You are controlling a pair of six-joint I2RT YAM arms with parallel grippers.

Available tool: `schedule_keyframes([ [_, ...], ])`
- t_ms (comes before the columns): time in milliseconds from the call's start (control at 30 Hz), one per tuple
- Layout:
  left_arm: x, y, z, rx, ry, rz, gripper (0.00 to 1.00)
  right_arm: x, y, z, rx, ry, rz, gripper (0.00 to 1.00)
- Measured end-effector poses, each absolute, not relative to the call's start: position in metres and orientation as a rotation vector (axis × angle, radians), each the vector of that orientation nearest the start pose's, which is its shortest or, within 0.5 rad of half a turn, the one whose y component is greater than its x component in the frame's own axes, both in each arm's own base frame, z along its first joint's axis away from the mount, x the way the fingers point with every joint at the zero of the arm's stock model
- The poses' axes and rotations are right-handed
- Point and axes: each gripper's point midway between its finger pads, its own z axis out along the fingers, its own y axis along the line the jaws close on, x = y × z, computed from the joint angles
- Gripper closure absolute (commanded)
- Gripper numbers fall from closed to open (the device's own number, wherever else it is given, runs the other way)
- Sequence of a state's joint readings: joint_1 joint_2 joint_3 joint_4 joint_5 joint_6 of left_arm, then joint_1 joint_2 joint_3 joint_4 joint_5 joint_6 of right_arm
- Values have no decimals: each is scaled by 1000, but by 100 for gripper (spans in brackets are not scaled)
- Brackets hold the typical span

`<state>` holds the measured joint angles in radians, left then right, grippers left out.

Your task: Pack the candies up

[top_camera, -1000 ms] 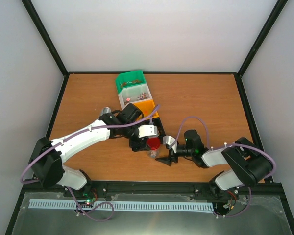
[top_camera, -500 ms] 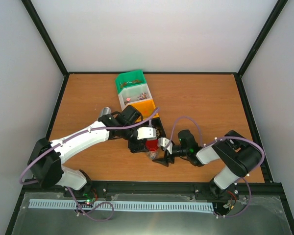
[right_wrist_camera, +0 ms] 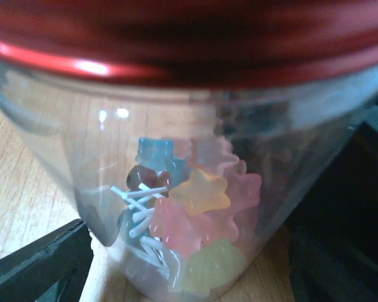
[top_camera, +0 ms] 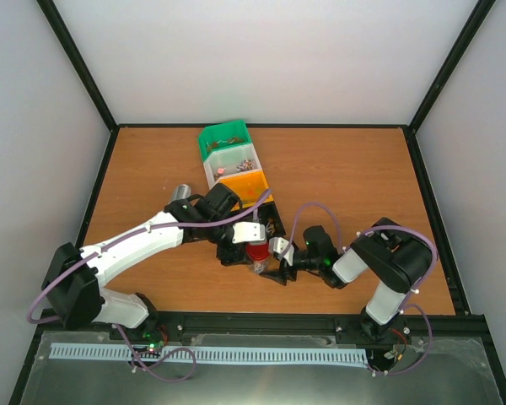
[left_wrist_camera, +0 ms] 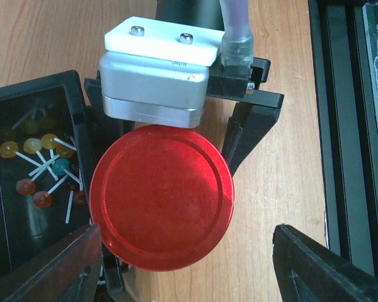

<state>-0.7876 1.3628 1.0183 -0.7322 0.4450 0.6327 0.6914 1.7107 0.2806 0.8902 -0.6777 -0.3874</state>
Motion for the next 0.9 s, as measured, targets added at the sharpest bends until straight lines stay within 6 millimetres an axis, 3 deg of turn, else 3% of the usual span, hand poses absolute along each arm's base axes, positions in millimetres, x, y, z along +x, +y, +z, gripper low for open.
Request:
schedule_keyframes([
  [200,177,-282,143,1827,1878,-632,25,188,295,40,-1393,1519,884,14],
  [633,178,-281,142,1835,1873,-615,26,191,298,46,-1358,1452,877,27],
  [900,179,-283,141,1839,1865,-594,38,191,298,50,-1347,1431,875,31],
])
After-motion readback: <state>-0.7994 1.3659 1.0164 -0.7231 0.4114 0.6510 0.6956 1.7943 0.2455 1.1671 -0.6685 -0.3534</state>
